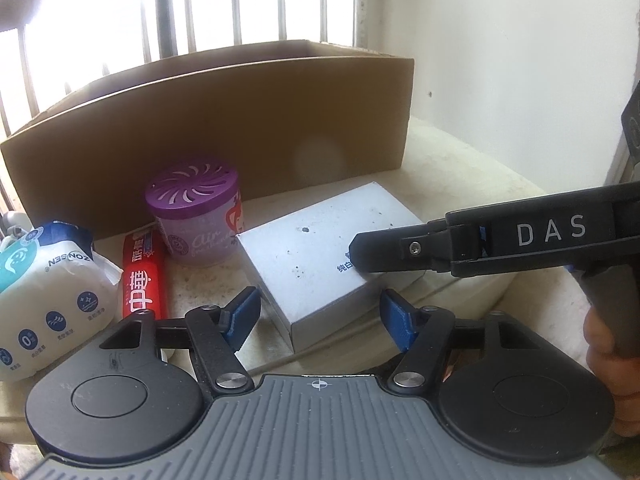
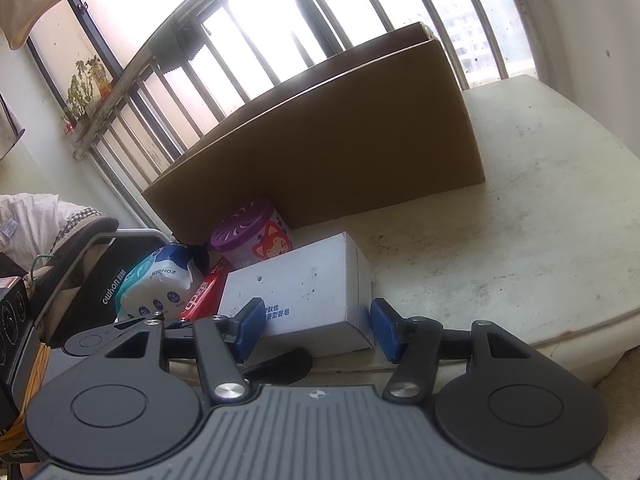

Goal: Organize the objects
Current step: 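Lift the white box with the right gripper over the cardboard box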

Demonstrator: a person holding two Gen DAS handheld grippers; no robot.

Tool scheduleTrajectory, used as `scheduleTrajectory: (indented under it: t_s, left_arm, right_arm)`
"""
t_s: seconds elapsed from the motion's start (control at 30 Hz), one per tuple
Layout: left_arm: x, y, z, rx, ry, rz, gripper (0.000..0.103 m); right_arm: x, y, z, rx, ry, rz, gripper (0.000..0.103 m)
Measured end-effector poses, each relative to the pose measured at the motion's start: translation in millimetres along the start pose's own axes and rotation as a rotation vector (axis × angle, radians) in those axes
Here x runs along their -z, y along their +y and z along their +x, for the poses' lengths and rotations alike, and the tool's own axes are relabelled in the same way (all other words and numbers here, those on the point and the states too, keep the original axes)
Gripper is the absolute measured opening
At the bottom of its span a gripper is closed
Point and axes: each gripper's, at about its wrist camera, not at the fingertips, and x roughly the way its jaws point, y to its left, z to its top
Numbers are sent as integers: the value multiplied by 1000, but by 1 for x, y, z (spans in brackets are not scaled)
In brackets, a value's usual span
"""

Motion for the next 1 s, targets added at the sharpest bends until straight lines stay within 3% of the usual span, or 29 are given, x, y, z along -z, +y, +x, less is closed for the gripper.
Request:
scheduleTrajectory:
  t_s: [0.23,0.43,0.77,1.0]
  left_arm:
    - [-6,-4,-13,-13,-44,-6,66]
    - [-21,-4,-35,-32,-140,6,66]
    - [-92,3,-65,-93,-303,75,66]
    - [-146,13,-50,-117,-313,95,66]
  right_arm:
    - [-3,9,-11,-4,-38,-23,62]
    - [-21,27,-28,-18,-113,-79,62]
    - [-84,62,-51,-49,-260,-208,62]
    - [-143,68,-41,-59,-267,-241,62]
